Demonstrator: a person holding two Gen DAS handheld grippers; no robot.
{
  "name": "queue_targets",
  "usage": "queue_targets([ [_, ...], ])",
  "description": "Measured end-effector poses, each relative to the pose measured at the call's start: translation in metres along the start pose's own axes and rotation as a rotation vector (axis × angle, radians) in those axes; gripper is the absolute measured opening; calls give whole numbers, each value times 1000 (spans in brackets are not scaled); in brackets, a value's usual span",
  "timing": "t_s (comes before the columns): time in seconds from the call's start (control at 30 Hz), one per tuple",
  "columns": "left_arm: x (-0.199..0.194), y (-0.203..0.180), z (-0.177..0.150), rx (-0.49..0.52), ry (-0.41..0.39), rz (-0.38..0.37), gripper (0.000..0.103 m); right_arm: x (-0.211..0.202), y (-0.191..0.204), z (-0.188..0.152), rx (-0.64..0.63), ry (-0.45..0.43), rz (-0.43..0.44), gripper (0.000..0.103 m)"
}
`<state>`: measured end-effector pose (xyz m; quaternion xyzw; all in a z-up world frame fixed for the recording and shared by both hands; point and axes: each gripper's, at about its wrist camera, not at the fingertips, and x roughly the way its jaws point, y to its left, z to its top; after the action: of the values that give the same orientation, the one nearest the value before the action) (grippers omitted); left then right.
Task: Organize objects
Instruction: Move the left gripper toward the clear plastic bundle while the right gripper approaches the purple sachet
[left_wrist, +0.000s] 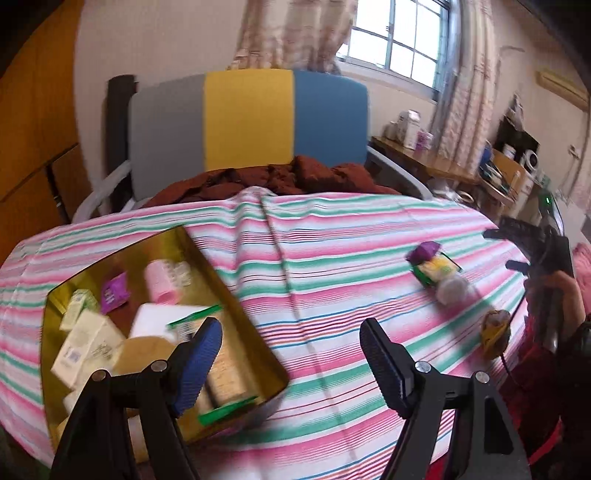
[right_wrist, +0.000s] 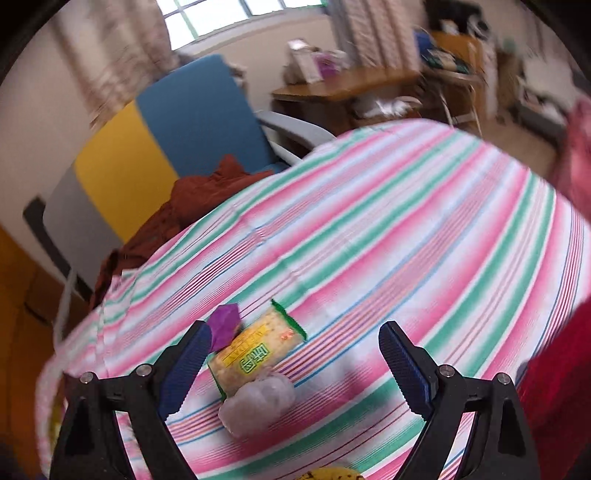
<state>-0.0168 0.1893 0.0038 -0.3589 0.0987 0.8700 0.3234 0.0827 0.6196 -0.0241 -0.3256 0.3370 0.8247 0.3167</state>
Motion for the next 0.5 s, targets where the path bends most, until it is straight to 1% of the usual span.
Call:
queue_targets([
  [0.13, 23, -32, 7, 82, 39, -53, 78, -3, -2, -1, 21, -10, 21, 96],
  [0.27, 46, -61, 10, 138, 77, -120, 78, -1, -4, -3, 37, 10, 45, 96],
  [0.3, 53, -68, 11, 155, 88, -144, 77, 0, -4, -3, 41, 15, 49, 96],
  [0.43, 83, -94, 13, 202, 144, -202, 66, -2, -7, -2, 60, 8, 66, 97],
  [0.5, 95, -107, 17, 219, 156, -231, 66, -3, -9, -2, 70, 1, 72, 98],
])
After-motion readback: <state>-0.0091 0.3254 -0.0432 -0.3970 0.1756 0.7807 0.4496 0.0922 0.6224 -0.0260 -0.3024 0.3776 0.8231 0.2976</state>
